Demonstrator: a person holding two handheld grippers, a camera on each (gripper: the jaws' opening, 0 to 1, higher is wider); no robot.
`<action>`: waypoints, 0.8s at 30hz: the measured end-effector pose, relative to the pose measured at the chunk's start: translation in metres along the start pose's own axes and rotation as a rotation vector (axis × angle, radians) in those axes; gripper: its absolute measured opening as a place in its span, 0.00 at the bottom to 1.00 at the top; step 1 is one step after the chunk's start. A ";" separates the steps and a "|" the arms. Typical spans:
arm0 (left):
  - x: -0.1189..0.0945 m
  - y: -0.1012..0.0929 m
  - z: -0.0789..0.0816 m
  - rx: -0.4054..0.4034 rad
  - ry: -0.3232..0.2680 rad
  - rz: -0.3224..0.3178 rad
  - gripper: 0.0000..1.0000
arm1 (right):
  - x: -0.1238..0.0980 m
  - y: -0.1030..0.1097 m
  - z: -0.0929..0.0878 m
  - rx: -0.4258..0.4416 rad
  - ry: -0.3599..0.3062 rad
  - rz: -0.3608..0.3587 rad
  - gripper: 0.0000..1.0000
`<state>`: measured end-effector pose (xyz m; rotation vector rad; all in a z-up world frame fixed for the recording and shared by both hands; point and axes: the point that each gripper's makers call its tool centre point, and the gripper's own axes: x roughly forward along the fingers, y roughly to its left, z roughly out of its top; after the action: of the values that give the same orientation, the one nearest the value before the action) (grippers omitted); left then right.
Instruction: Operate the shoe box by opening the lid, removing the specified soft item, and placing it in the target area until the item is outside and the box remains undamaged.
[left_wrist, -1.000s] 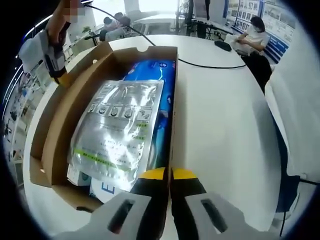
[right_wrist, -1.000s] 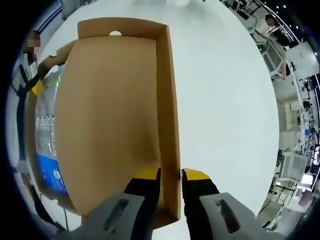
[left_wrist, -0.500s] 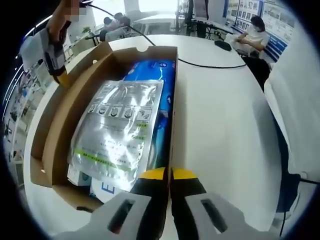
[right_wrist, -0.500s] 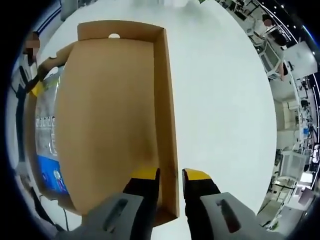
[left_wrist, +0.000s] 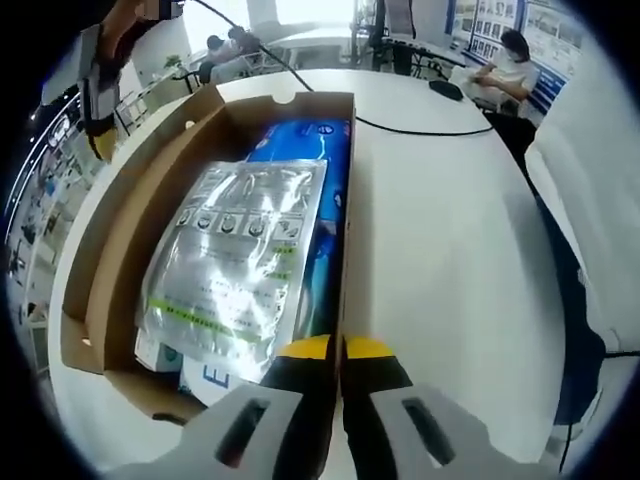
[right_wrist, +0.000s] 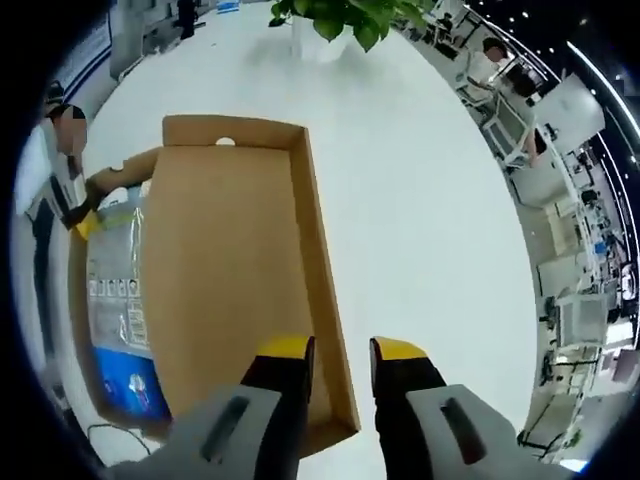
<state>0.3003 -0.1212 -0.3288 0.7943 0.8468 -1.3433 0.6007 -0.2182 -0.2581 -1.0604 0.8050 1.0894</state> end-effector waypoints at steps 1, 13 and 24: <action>0.000 0.000 0.000 0.000 0.000 0.000 0.01 | -0.005 0.004 0.002 0.027 -0.026 0.006 0.24; 0.000 0.001 0.001 0.015 0.013 0.013 0.01 | -0.042 0.026 0.027 0.145 -0.172 -0.053 0.32; 0.000 0.002 0.002 0.031 0.019 0.021 0.01 | -0.119 0.058 0.038 0.196 -0.241 -0.202 0.55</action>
<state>0.3023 -0.1231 -0.3275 0.8397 0.8324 -1.3355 0.5112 -0.2116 -0.1535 -0.8083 0.5849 0.9246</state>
